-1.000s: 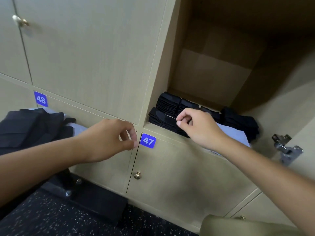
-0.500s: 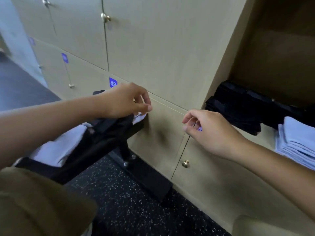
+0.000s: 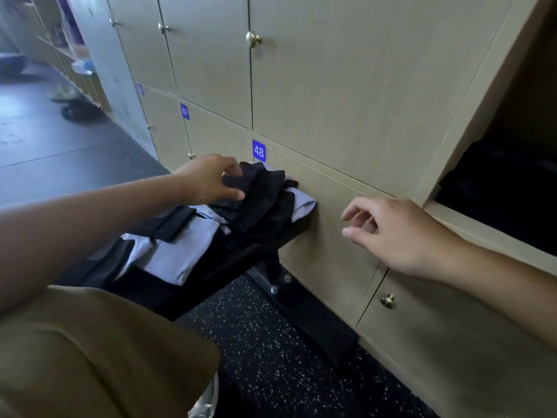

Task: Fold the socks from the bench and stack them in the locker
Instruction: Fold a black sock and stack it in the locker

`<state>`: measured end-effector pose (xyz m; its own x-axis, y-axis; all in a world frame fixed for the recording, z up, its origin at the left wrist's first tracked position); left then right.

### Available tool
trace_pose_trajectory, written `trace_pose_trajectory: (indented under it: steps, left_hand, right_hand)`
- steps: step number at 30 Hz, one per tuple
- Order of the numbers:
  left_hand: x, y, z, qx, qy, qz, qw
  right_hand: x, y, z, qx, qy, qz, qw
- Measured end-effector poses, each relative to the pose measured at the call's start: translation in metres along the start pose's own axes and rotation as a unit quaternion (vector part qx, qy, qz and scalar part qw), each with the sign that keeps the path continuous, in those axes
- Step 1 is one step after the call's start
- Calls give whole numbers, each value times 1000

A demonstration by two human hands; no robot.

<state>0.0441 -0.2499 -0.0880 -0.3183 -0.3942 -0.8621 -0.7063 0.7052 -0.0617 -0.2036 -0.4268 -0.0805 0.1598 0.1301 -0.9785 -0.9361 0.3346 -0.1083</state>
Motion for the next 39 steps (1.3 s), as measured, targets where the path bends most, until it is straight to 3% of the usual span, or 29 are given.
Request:
trace_pose_trajectory:
  steps: [8, 22, 32, 36, 39]
  left_hand:
    - [36, 0, 23, -31, -5, -4, 1000]
    - [32, 2, 17, -5, -22, -105, 994]
    - [-8, 6, 14, -47, 96, -156, 982]
    - [-29, 12, 4, -60, 177, -182, 965]
    - [-37, 20, -13, -54, 295, -169, 939]
  right_hand:
    - [10, -5, -4, -1, -3, 29, 1000]
    - [14, -6, -13, 7, 0, 56, 998]
    - [2, -5, -15, 18, -3, 49, 999]
    - [-8, -5, -15, 25, -14, 21, 999]
    - [-15, -8, -13, 32, -63, -12, 997]
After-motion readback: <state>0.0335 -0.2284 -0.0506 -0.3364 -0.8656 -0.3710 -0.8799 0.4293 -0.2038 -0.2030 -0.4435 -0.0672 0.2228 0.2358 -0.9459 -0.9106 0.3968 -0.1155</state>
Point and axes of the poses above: each hand's wrist, its own y-axis away from the middle knuckle, its own x-axis out of the palm, z = x × y, the point moved 7 cm from there along -y, towards the middle knuckle, and after that the axes turned 12 degrees about y, right-handed, at the moved point
